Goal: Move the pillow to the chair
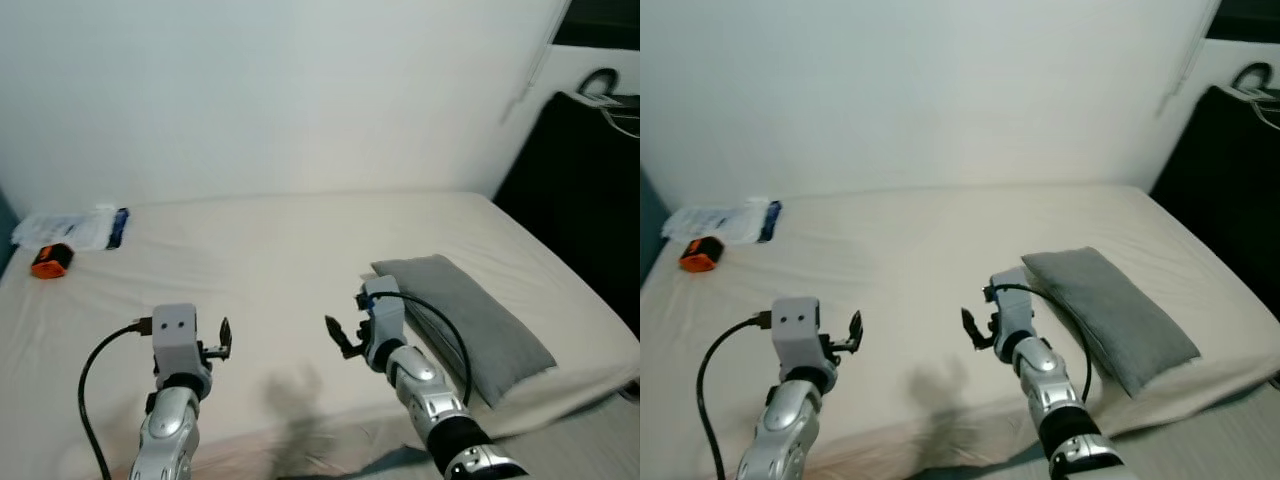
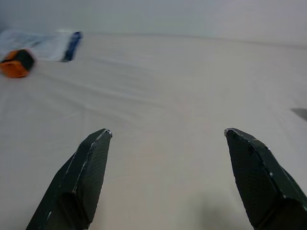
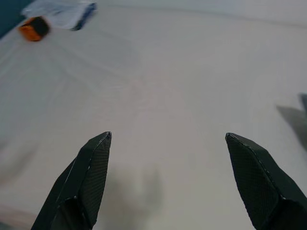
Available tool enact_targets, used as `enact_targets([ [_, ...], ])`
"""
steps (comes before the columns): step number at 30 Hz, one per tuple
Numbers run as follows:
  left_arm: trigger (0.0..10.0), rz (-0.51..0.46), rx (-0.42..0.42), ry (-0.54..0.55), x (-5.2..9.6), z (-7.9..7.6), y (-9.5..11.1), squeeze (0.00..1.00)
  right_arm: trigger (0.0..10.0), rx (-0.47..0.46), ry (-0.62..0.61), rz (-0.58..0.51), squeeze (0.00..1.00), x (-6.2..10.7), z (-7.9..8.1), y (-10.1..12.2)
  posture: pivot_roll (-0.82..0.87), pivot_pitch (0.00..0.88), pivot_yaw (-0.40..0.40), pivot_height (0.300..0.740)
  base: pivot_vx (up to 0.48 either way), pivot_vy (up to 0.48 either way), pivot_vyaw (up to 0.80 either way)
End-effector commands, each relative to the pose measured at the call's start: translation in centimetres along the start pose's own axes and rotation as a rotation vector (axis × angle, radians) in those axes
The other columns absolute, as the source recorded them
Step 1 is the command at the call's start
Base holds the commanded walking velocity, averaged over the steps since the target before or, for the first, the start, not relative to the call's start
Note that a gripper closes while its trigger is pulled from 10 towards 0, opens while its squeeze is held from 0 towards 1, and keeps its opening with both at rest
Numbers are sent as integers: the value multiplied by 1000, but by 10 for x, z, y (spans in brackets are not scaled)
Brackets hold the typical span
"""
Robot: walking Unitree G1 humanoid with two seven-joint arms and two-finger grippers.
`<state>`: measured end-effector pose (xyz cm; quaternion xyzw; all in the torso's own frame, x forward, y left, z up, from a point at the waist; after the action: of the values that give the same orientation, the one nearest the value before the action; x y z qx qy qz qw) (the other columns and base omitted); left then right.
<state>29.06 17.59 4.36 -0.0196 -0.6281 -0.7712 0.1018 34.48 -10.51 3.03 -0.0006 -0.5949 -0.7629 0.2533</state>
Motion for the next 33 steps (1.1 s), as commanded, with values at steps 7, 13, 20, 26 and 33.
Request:
enact_targets([
  [7, 10000, 15, -12, -10, -1, -3, -2, 0, 10000, 10, 14, -2, 0, 0, 2, 0, 69, 0, -119, 729, 0, 0, 800],
  [13, 10000, 17, -6, -8, 0, -3, -2, 0, 10000, 12, 14, -5, 0, -1, 2, 1, 68, 0, -119, 729, 0, 0, 800],
  [20, 10000, 16, -3, -7, 0, -2, -2, 0, 10000, 14, 17, -7, 0, -1, 3, 2, 69, 0, -119, 729, 0, 0, 800],
  [26, 10000, -1, 3, 1, 0, 0, 1, 0, 10000, 17, 18, -14, 0, -1, 3, 4, 69, 0, -120, 729, 0, 0, 800],
  [33, 10000, 3, 11, 13, 0, 2, 1, 0, 10000, 2, 20, -44, 0, -2, 4, 9, 70, 0, -123, 729, 0, 0, 229],
])
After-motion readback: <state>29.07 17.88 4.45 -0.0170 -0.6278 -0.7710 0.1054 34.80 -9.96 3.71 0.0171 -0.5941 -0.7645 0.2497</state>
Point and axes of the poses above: a point about 5 cm out from each wrist's last joint towards the gripper, its own x axis pointing back from the gripper into the wrist, its own y axis along the axis of the wrist's last joint, z = x × y, the point moved 3 cm from there along -x, pointing out of the wrist towards the gripper, and after that the axes turned 15 degrees about -x, right-handed, at the moved point
